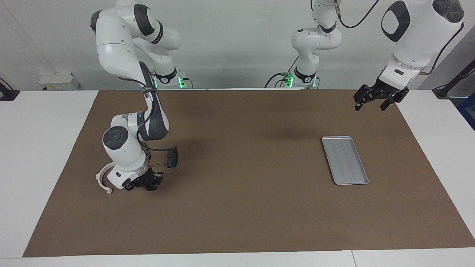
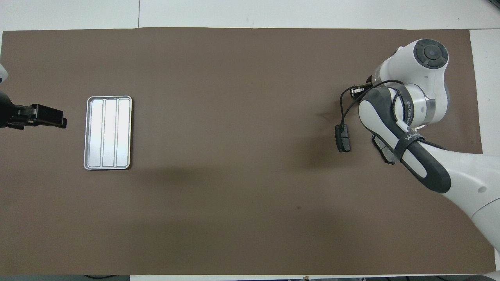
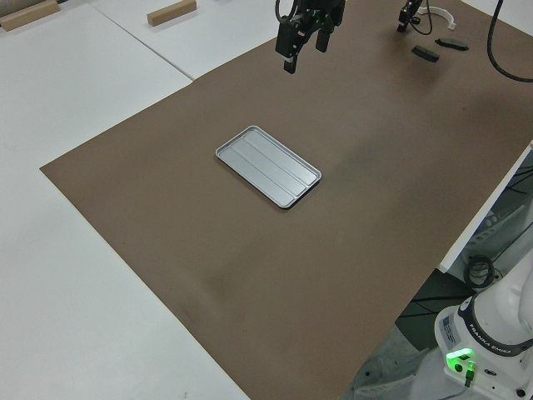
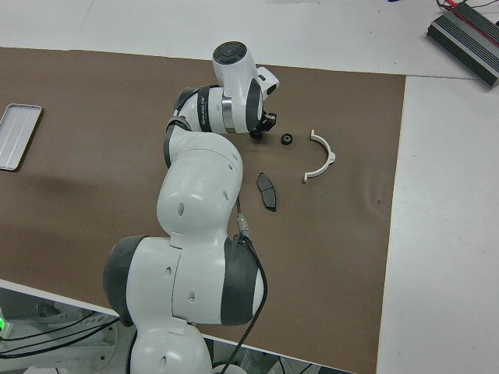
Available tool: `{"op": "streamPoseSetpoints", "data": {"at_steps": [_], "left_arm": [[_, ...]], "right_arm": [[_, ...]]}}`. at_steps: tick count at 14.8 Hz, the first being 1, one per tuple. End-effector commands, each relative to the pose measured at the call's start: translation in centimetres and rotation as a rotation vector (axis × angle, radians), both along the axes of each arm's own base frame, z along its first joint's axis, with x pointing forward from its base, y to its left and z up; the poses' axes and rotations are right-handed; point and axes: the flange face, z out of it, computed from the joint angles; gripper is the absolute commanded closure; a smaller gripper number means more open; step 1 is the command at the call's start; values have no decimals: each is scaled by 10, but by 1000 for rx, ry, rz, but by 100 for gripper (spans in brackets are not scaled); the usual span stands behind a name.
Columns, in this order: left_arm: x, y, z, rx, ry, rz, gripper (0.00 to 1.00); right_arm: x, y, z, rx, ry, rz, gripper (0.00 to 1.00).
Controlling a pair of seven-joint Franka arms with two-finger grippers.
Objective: Place bearing gear from tray to pile
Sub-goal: 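Carry the gear beside the first gear near the white arc, release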
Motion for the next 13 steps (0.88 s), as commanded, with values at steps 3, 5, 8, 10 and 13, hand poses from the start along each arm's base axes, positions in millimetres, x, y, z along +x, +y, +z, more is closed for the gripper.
{"op": "streamPoseSetpoints", "data": {"at_steps": [3,5,8,10,13], "left_arm": [[-4,1,2,-15,-6,-5,0],[-4,1,2,-15,-6,-5,0],[-4,0,2,-15,-6,-6,0],[-4,1,2,-15,-6,-5,0],[-4,1,2,-15,-6,-5,0]], "right_arm": [[-9,6,-3,19,0,-59,33],[-9,8,1,10,-4,-58,0],[-9,9,13,4,-15,-56,0],[-9,3,14,3,-15,-61,0],[-9,3,20,2,-24,-56,0]]}}
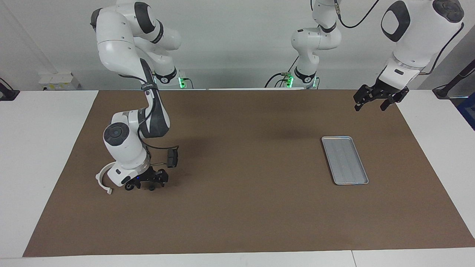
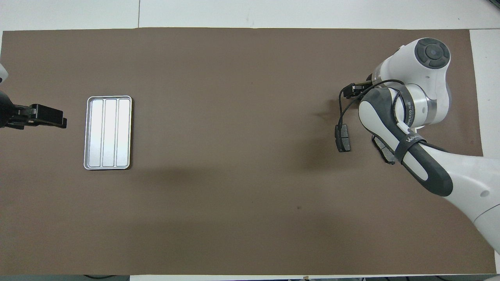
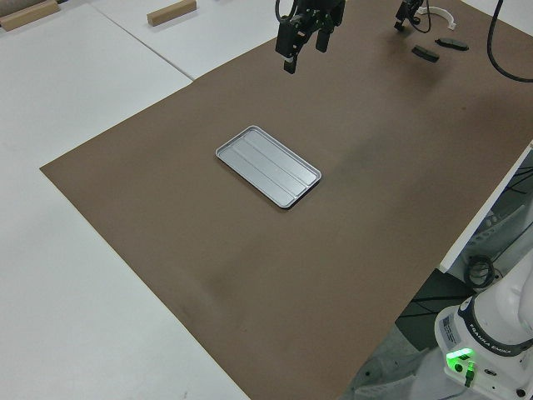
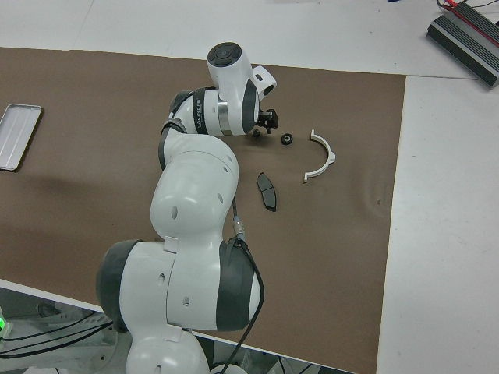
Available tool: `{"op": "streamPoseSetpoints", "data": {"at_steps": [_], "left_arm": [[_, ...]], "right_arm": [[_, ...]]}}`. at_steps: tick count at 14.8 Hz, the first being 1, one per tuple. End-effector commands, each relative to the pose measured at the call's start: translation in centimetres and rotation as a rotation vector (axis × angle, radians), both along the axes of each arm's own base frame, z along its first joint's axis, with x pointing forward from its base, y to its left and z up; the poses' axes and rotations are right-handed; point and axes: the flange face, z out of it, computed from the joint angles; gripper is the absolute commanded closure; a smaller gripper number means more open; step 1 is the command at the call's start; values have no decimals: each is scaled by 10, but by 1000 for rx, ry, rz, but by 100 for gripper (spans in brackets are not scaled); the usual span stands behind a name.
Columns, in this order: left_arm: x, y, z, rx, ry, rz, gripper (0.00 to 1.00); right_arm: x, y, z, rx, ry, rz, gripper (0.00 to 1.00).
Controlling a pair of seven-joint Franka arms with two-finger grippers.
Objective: Place bearing gear from tray to pile
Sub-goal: 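Carry the gear beside the first gear near the white arc, release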
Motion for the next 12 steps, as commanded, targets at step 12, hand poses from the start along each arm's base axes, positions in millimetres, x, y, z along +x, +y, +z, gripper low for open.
{"op": "streamPoseSetpoints", "data": {"at_steps": [12], "left_arm": [[-4,1,2,-15,-6,-5,0]], "right_arm": [[-15,-6,57,-25,-9,-15,0]]}}
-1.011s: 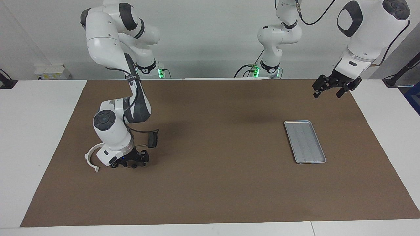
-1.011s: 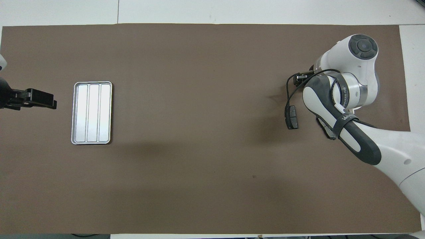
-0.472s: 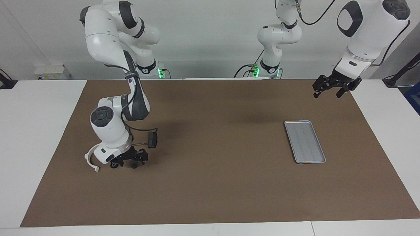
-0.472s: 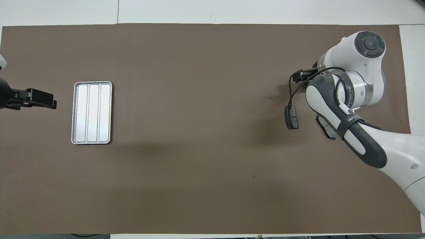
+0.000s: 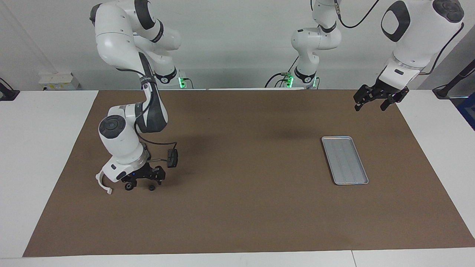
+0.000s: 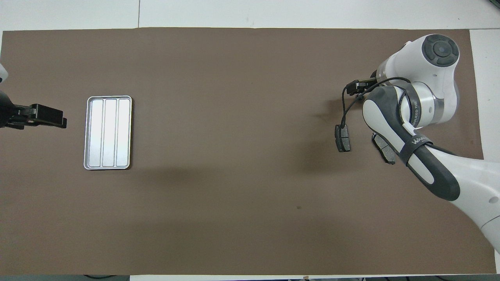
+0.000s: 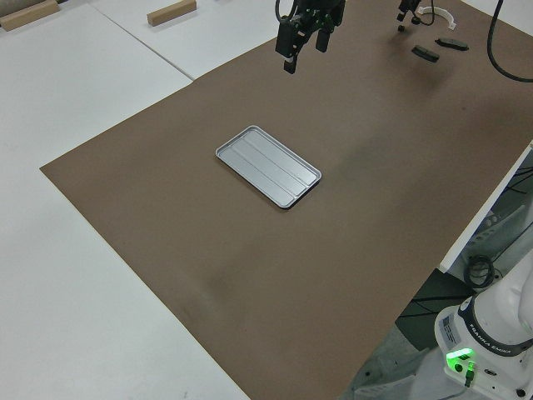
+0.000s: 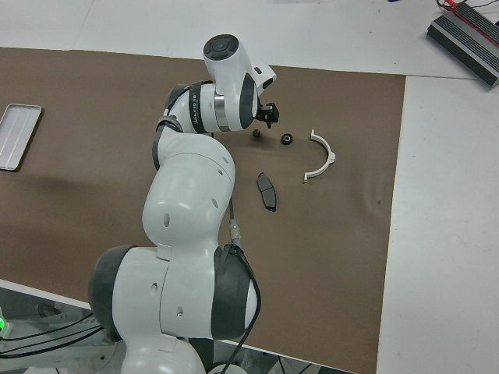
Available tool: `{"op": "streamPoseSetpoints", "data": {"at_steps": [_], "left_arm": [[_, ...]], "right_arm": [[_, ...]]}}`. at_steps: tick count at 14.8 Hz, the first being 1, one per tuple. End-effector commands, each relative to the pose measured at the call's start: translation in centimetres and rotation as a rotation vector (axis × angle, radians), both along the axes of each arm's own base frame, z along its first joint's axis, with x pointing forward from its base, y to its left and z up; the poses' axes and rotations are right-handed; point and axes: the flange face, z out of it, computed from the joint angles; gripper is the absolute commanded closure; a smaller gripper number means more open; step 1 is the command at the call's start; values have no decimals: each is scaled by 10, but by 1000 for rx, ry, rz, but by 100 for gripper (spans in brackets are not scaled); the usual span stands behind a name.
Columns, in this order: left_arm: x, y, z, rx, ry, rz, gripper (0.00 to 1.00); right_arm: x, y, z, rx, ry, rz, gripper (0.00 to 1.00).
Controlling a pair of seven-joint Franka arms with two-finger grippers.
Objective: Place bearing gear from tray to pile
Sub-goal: 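Carry the gear beside the first gear near the white arc, release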
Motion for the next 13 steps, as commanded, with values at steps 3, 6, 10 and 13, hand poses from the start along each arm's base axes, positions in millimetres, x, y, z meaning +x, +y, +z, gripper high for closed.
{"op": "streamPoseSetpoints", "data": {"at_steps": [3,6,10,13], "left_arm": [[-4,1,2,-15,-6,-5,0],[-4,1,2,-15,-6,-5,0],[-4,1,2,-15,-6,-5,0],[-4,1,2,-15,-6,-5,0]], "right_arm": [[-23,-5,60,-25,25,-28,0],[-40,1,107,-56,24,-22,0],[-74,22,181,-28,11,-22,0],[-108,30,237,-22,-4,-10,0]]}}
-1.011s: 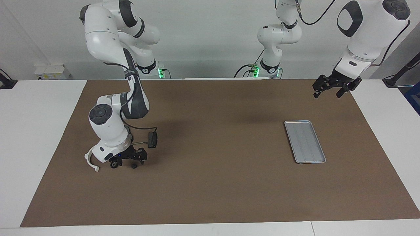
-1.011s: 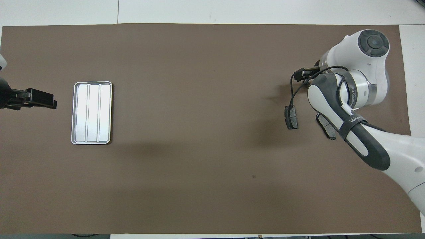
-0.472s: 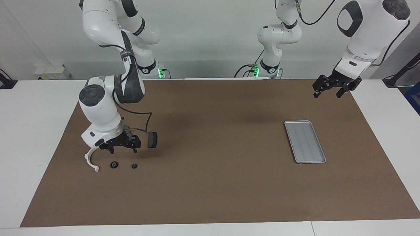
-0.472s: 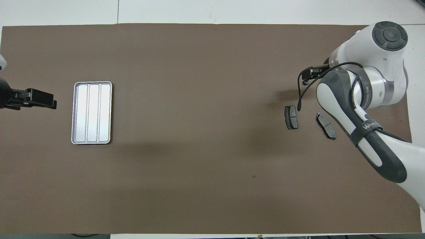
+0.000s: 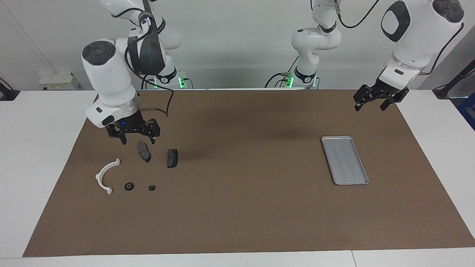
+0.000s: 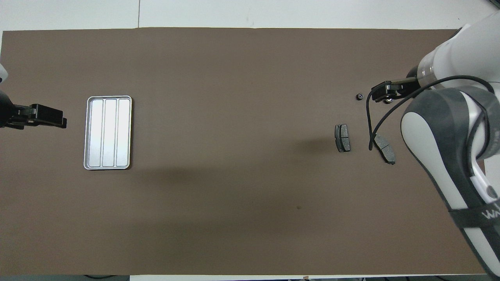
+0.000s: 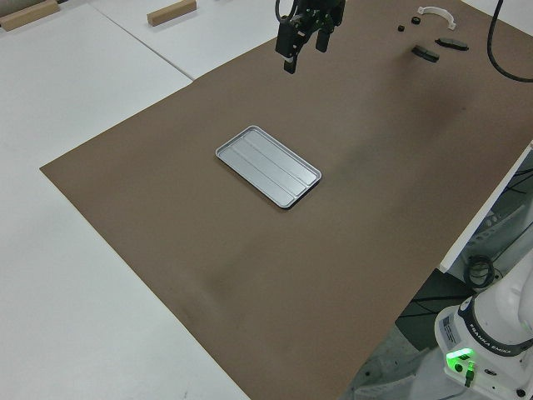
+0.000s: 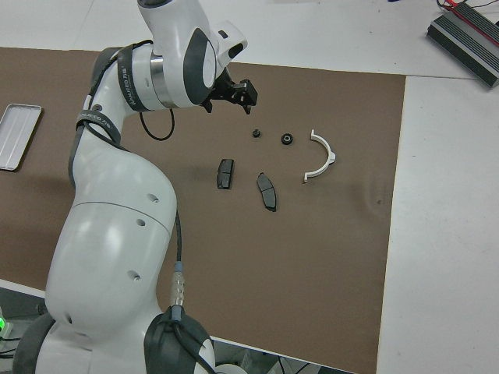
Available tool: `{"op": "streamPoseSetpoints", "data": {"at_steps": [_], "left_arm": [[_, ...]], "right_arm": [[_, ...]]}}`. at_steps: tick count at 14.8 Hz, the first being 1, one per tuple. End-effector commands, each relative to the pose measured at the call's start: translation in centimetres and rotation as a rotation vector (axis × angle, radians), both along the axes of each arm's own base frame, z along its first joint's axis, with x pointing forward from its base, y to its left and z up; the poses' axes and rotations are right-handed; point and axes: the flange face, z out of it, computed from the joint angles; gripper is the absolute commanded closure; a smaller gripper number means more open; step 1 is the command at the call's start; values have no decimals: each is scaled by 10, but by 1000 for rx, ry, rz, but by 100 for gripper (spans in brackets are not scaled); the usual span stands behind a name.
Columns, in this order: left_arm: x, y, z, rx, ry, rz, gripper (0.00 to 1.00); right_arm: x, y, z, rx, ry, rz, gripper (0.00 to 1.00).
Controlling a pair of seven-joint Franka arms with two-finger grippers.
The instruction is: Place bearing gear from tray to pile
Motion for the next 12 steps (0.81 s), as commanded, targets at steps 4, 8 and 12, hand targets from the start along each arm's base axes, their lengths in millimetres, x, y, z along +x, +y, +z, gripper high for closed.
{"op": "streamPoseSetpoints", "data": {"at_steps": [4,8,12], "left_arm": [[-4,1,2,-15,-6,-5,0],[-4,1,2,-15,-6,-5,0],[-4,1,2,-15,-6,-5,0]], "right_arm": [[-63,10,80,44,-29,24,0],[-64,-4,87,68,-34,83,0],[-61,-42,83,94,-25,97,0]]}}
